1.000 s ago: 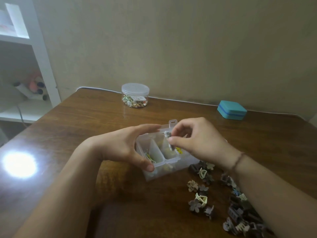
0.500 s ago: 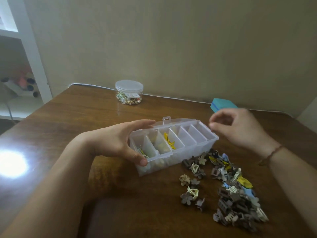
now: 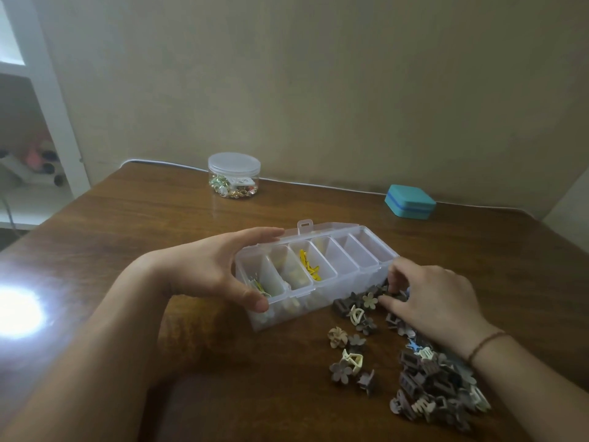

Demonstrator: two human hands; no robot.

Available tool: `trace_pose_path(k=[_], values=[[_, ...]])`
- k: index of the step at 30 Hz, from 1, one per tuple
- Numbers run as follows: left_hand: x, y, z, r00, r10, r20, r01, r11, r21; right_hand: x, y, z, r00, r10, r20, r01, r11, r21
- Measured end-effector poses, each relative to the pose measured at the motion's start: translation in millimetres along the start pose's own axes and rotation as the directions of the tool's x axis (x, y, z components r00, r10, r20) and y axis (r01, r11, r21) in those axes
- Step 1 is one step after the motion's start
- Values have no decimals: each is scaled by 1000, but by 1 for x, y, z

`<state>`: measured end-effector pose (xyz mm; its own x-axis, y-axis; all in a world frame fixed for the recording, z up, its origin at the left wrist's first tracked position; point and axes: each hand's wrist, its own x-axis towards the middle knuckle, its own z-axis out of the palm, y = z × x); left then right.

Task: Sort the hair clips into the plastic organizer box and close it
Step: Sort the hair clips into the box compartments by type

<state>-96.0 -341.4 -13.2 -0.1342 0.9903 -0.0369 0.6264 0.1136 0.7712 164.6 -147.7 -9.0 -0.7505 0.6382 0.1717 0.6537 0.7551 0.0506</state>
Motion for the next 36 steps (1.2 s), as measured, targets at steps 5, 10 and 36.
trace_pose_path(k=[5,10,36], values=[[0,0,-1,1000,-7,4,7,1000,14,4,3,0,999,32,-10,-31,998,54],[1,-2,0,1000,6,1,-6,1000,3,1,14,-13,988,134,-79,-93,916,390],[2,-1,0,999,39,5,-40,999,26,38,37,-44,997,63,-37,-32,835,549]])
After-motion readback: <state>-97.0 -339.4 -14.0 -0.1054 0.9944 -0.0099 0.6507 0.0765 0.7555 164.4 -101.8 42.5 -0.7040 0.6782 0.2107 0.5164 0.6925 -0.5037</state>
